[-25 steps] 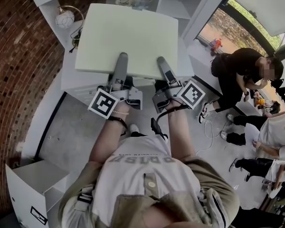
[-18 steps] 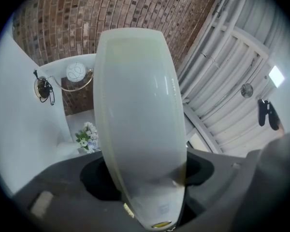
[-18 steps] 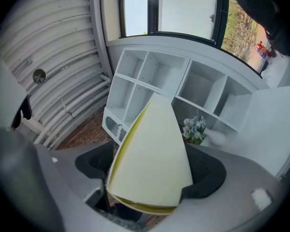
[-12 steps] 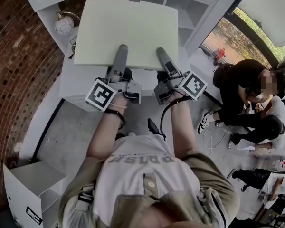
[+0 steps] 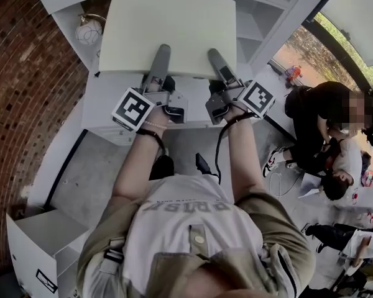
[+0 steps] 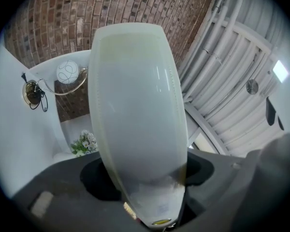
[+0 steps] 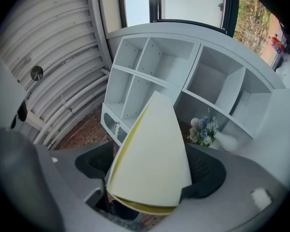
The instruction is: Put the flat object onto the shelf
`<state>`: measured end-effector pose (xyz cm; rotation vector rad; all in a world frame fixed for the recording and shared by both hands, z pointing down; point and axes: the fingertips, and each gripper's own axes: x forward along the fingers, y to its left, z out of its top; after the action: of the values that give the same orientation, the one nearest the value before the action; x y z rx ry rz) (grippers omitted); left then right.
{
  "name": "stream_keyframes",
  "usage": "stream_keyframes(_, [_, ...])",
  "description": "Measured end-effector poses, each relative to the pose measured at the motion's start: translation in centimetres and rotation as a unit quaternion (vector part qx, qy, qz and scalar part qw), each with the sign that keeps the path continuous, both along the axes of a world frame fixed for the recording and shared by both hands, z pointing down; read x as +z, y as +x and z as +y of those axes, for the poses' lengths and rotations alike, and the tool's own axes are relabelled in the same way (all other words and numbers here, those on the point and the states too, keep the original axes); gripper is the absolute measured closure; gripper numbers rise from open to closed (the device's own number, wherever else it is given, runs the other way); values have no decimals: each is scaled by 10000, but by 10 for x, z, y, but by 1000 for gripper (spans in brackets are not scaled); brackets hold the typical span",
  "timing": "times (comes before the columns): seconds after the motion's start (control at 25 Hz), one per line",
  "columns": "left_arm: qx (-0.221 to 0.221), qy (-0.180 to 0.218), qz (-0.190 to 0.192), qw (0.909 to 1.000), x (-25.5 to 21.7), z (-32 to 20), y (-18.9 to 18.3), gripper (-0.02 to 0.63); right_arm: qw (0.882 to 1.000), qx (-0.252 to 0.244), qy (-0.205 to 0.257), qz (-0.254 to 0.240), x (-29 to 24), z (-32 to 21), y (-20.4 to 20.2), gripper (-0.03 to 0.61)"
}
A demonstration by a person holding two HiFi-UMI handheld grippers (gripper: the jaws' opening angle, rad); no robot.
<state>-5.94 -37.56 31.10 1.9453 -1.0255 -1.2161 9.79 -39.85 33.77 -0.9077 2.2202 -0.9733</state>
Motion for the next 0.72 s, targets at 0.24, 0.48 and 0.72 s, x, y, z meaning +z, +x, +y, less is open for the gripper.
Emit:
stream_keyframes(0.24, [208, 14, -79, 9998, -2, -29, 1, 276, 9999, 89, 132, 6, -7, -25, -1, 150])
stream_keyframes(0.48, [405, -31, -105, 9991, -12, -70, -5, 276, 9996, 179, 206, 56, -20, -63, -8, 150])
stream_keyframes(0.72, [503, -140, -52, 9986, -20, -114, -12, 276, 9994, 290, 150, 126, -32, -107, -12, 150])
